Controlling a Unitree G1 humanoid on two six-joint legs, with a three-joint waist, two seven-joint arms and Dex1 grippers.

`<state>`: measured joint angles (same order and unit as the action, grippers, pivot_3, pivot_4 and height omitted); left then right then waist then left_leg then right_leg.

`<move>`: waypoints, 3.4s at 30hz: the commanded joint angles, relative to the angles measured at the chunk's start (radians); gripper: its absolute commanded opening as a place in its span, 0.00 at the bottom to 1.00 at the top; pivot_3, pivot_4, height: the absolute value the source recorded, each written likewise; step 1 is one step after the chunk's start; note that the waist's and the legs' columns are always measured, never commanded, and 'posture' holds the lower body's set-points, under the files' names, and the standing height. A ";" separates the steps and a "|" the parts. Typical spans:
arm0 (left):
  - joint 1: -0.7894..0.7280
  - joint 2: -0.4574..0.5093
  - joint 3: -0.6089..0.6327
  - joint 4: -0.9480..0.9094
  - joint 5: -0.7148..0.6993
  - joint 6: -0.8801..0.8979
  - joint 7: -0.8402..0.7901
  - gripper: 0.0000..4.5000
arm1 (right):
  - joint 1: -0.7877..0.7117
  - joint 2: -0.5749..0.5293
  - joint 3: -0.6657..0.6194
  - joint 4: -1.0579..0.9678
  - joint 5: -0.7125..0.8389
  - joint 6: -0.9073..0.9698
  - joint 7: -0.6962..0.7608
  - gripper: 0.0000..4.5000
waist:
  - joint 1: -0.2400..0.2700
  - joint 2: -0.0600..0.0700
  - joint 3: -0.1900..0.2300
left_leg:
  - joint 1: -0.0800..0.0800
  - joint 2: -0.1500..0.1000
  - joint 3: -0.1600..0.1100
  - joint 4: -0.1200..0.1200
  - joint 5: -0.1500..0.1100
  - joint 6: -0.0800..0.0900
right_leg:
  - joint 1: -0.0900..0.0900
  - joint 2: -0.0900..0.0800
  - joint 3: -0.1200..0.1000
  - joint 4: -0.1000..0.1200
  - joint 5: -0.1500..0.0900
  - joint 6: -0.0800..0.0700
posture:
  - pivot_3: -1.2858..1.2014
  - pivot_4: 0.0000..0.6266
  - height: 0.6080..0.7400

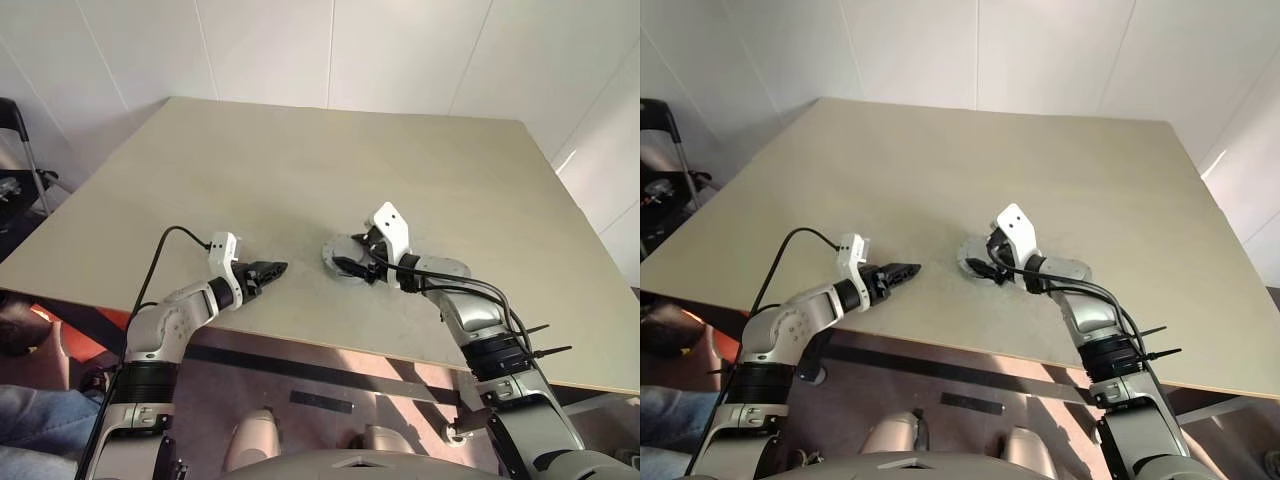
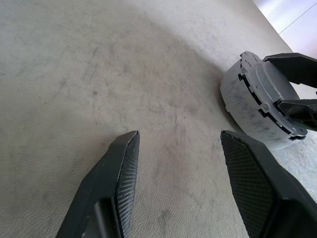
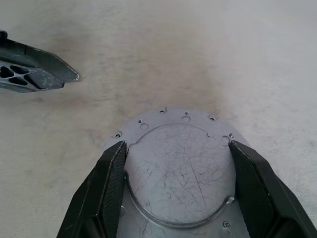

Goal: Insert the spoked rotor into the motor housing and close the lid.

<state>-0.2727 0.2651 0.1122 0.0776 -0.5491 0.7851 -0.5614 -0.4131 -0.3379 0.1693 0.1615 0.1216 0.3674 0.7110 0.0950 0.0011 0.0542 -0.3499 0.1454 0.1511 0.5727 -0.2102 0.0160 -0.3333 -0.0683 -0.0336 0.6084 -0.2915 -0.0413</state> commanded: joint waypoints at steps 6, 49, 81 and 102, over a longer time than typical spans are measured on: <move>0.000 0.003 0.001 -0.009 0.000 0.001 0.004 0.61 | 0.005 -0.027 0.008 -0.017 -0.018 -0.007 0.006 0.70 | 0.000 0.000 0.000 | 0.000 0.000 0.000 0.000 0.000 0.000 | 0.000 0.000 0.000 0.000 0.000 0.000 | 0.52 0.00 1.00; 0.010 0.002 -0.003 -0.012 0.002 0.000 0.004 0.61 | 0.005 -0.038 0.012 0.014 -0.020 0.047 0.000 0.70 | -0.001 0.001 0.001 | 0.000 0.000 0.000 0.001 0.000 0.000 | 0.000 0.000 0.000 0.001 0.000 0.000 | 0.52 0.00 1.00; 0.022 -0.008 -0.006 -0.022 0.000 0.004 0.012 0.61 | -0.071 -0.017 -0.081 0.006 0.090 0.209 -0.059 0.70 | 0.002 0.001 0.001 | 0.001 0.000 0.000 0.003 0.000 0.000 | 0.002 -0.001 0.000 0.001 0.003 0.001 | 0.52 0.00 1.00; 0.017 -0.005 -0.004 -0.015 0.004 0.005 0.010 0.61 | 0.001 -0.041 -0.037 -0.104 0.084 0.083 0.033 0.70 | 0.002 0.004 0.003 | -0.002 0.000 0.000 0.003 0.000 0.001 | 0.000 -0.001 0.000 0.000 0.003 0.001 | 0.52 0.00 1.00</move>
<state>-0.2562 0.2571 0.1157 0.0609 -0.5497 0.7827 -0.5575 -0.3946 -0.3736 0.1435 0.0933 0.2021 0.4753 0.7488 0.0972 0.0053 0.0574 -0.3516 0.1452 0.1513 0.5757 -0.2105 0.0167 -0.3336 -0.0691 -0.0336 0.6080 -0.2889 -0.0406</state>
